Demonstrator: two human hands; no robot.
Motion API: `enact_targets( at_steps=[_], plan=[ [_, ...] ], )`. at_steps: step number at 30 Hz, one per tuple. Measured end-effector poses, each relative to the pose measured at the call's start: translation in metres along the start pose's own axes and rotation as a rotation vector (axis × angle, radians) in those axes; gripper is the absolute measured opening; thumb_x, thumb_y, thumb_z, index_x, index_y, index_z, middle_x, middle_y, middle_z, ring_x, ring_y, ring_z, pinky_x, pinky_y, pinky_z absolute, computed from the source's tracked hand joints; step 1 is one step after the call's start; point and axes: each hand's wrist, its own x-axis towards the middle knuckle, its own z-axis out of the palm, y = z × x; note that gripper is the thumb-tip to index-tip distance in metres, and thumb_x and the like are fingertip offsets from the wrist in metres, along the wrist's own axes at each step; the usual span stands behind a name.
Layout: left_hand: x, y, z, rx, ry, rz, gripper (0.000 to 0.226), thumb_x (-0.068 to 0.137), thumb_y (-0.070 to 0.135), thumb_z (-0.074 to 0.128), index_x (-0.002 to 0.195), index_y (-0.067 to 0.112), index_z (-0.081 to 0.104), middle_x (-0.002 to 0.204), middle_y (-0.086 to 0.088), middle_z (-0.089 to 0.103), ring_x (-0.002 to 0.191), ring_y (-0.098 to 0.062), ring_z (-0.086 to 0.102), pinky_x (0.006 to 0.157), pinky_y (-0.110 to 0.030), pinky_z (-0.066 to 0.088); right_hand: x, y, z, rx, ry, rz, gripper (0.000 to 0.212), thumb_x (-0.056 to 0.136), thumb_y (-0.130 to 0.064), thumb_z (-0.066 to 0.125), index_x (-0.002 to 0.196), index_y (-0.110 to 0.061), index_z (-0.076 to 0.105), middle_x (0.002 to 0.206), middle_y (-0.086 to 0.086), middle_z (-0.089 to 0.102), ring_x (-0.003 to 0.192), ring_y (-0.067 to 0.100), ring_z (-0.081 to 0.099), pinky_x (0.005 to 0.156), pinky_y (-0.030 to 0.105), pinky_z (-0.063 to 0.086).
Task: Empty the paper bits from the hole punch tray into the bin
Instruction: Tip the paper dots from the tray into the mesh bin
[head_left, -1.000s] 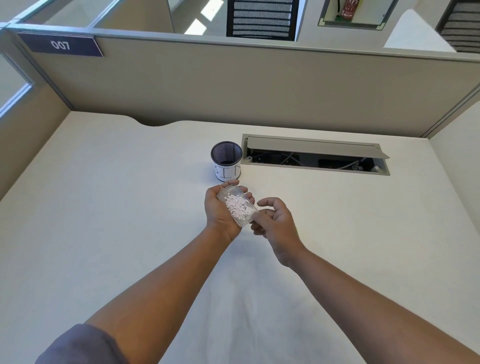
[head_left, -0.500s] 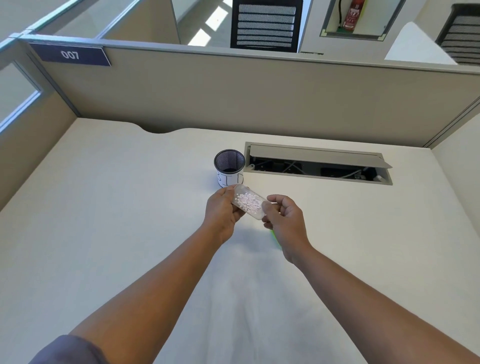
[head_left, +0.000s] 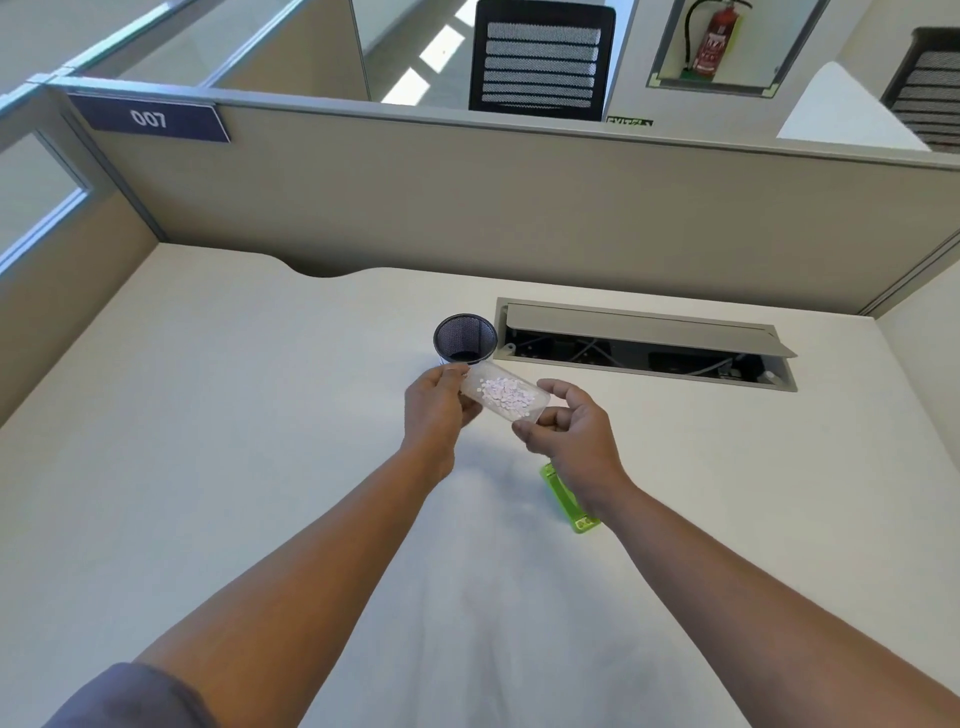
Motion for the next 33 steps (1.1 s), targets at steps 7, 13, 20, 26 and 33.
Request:
enact_targets(
  at_steps=[7,13,20,26,33],
  plan=[
    [0.027,0.02,0.001,0.632,0.073,0.352,0.055,0.085,0.007,0.058,0.136,0.027,0.05,0.136,0.003,0.046,0.124,-0.023,0.042,0.097,-0.034,0.044,0.044,-0.028,0.001,-0.085,-0.001,-0.032,0.056,0.082,0.002,0.079,0.129,-0.014,0.055,0.077,0.009,0.066,0.072,0.018,0.058,0.075,0.033,0.051],
    [0.055,0.038,0.001,1.161,-0.111,0.399,0.105,0.072,0.038,0.081,0.157,0.022,0.023,0.163,0.002,0.023,0.146,-0.028,0.019,0.115,-0.046,0.025,0.083,-0.042,0.011,-0.275,-0.025,-0.02,0.062,0.081,-0.002,0.08,0.136,-0.017,0.056,0.083,0.005,0.069,0.074,0.018,0.061,0.078,0.036,0.051],
    [0.079,0.04,0.002,1.257,-0.087,0.463,0.081,0.071,0.048,0.08,0.138,0.016,0.047,0.147,-0.006,0.047,0.134,-0.034,0.035,0.097,-0.042,0.033,0.109,-0.05,0.031,-0.549,-0.042,-0.08,0.066,0.081,-0.009,0.072,0.143,-0.027,0.055,0.079,-0.011,0.064,0.07,0.008,0.06,0.062,0.02,0.046],
    [0.087,0.04,0.0,1.268,-0.107,0.476,0.067,0.069,0.054,0.08,0.124,0.023,0.058,0.137,-0.003,0.053,0.127,-0.033,0.04,0.089,-0.039,0.03,0.116,-0.054,0.046,-0.775,-0.077,-0.178,0.064,0.085,-0.01,0.061,0.147,-0.021,0.053,0.104,-0.002,0.067,0.089,0.015,0.063,0.078,0.02,0.049],
    [0.09,0.041,-0.004,1.325,-0.096,0.501,0.071,0.069,0.061,0.077,0.129,0.027,0.057,0.134,0.001,0.055,0.125,-0.032,0.044,0.091,-0.04,0.031,0.113,-0.049,0.061,-1.024,-0.088,-0.324,0.059,0.094,-0.01,0.052,0.151,-0.016,0.044,0.139,0.019,0.058,0.126,0.038,0.054,0.101,0.045,0.048]
  ],
)
